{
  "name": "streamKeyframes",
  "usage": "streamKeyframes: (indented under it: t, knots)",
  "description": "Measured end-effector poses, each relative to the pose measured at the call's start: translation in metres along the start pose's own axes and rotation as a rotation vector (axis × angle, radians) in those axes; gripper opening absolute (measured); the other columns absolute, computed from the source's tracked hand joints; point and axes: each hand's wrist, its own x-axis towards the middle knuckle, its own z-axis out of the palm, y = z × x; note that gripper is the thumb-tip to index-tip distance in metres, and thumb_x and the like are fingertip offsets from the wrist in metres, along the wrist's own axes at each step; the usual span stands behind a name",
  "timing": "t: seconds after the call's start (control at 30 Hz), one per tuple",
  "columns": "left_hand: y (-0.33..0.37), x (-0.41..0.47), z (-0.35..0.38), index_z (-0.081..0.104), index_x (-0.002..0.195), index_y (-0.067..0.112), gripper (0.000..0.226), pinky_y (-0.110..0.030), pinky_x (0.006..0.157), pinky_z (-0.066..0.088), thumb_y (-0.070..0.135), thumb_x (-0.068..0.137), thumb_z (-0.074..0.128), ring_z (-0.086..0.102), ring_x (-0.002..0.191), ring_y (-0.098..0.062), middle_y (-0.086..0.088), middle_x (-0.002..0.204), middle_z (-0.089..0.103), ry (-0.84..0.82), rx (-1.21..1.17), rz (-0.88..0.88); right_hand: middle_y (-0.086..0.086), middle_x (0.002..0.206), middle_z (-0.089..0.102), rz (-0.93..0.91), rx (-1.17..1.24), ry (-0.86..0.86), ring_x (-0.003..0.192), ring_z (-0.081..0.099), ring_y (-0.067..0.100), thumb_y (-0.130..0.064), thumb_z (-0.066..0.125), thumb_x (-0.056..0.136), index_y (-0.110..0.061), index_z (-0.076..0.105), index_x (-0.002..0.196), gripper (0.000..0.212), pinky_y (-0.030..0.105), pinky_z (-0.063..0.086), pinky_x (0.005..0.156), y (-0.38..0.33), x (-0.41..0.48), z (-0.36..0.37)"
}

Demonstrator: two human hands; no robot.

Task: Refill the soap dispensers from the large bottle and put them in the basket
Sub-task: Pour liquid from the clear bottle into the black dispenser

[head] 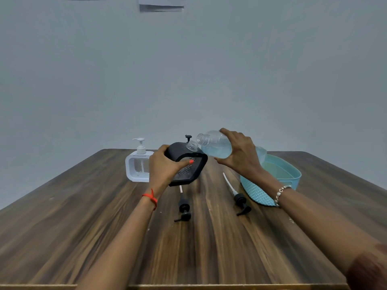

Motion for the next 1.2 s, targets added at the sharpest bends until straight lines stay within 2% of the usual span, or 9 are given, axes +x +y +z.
streamKeyframes:
  t: [0.23, 0.37, 0.53, 0.6, 0.77, 0.87, 1.03, 1.2]
  knots:
    - [0.001, -0.005, 0.007, 0.059, 0.103, 0.009, 0.056, -0.024, 0.069, 0.043, 0.029, 0.057, 0.086, 0.062, 0.088, -0.021, -0.005, 0.096, 0.067, 0.086, 0.105, 0.053, 0.016, 0.094, 0.067, 0.006, -0.046, -0.009, 0.082, 0.063, 0.035, -0.023, 0.087, 0.051, -0.004, 0.059, 0.115, 0.072, 0.04, 0.045, 0.071, 0.003, -0.004, 0.005]
    - [0.003, -0.01, 0.01, 0.059, 0.105, 0.01, 0.056, -0.023, 0.066, 0.04, 0.031, 0.059, 0.084, 0.057, 0.08, -0.015, -0.004, 0.096, 0.067, 0.096, 0.133, 0.05, 0.015, 0.091, 0.067, 0.003, -0.099, -0.022, 0.08, 0.063, 0.035, -0.022, 0.088, 0.046, -0.005, 0.06, 0.113, 0.075, 0.039, 0.046, 0.069, 0.007, -0.005, 0.008]
    - [0.001, -0.014, 0.014, 0.059, 0.104, 0.012, 0.057, -0.028, 0.069, 0.047, 0.035, 0.058, 0.084, 0.063, 0.088, -0.023, -0.006, 0.096, 0.069, 0.082, 0.142, 0.036, 0.015, 0.092, 0.067, -0.006, -0.131, -0.036, 0.079, 0.063, 0.035, -0.021, 0.089, 0.043, -0.006, 0.06, 0.113, 0.077, 0.041, 0.047, 0.067, 0.01, -0.007, 0.009]
    - [0.001, -0.016, 0.016, 0.06, 0.103, 0.012, 0.057, -0.028, 0.068, 0.047, 0.036, 0.058, 0.084, 0.063, 0.086, -0.021, -0.003, 0.094, 0.068, 0.079, 0.133, 0.039, 0.015, 0.092, 0.067, -0.02, -0.144, -0.039, 0.078, 0.063, 0.035, -0.02, 0.089, 0.042, -0.006, 0.06, 0.112, 0.077, 0.041, 0.047, 0.067, 0.01, -0.007, 0.008]
    - [0.002, -0.023, 0.017, 0.061, 0.098, 0.013, 0.048, -0.017, 0.06, 0.037, 0.029, 0.059, 0.085, 0.056, 0.078, -0.013, 0.007, 0.084, 0.059, 0.075, 0.072, 0.021, 0.014, 0.092, 0.067, -0.034, -0.172, -0.051, 0.077, 0.064, 0.033, -0.021, 0.089, 0.041, -0.007, 0.06, 0.111, 0.077, 0.04, 0.047, 0.067, 0.012, -0.009, 0.009]
    - [0.001, -0.025, 0.017, 0.063, 0.1, 0.013, 0.048, -0.02, 0.067, 0.039, 0.027, 0.06, 0.085, 0.055, 0.079, -0.011, 0.009, 0.083, 0.059, 0.082, 0.049, 0.019, 0.014, 0.091, 0.067, -0.035, -0.163, -0.055, 0.077, 0.063, 0.033, -0.018, 0.089, 0.04, -0.007, 0.06, 0.111, 0.078, 0.04, 0.047, 0.067, 0.012, -0.009, 0.01]
    - [-0.004, -0.026, 0.018, 0.064, 0.103, 0.014, 0.051, -0.022, 0.071, 0.042, 0.027, 0.058, 0.085, 0.06, 0.085, -0.014, 0.0, 0.093, 0.068, 0.099, 0.042, -0.001, 0.013, 0.091, 0.067, -0.043, -0.17, -0.064, 0.078, 0.063, 0.033, -0.018, 0.089, 0.039, -0.008, 0.06, 0.11, 0.078, 0.039, 0.046, 0.069, 0.011, -0.008, 0.012]
    - [-0.009, -0.025, 0.019, 0.063, 0.104, 0.013, 0.053, -0.024, 0.07, 0.044, 0.029, 0.058, 0.085, 0.063, 0.091, -0.022, -0.005, 0.098, 0.069, 0.111, 0.063, -0.041, 0.014, 0.091, 0.067, -0.057, -0.173, -0.067, 0.077, 0.064, 0.033, -0.016, 0.088, 0.038, -0.008, 0.061, 0.11, 0.077, 0.04, 0.047, 0.069, 0.009, -0.008, 0.013]
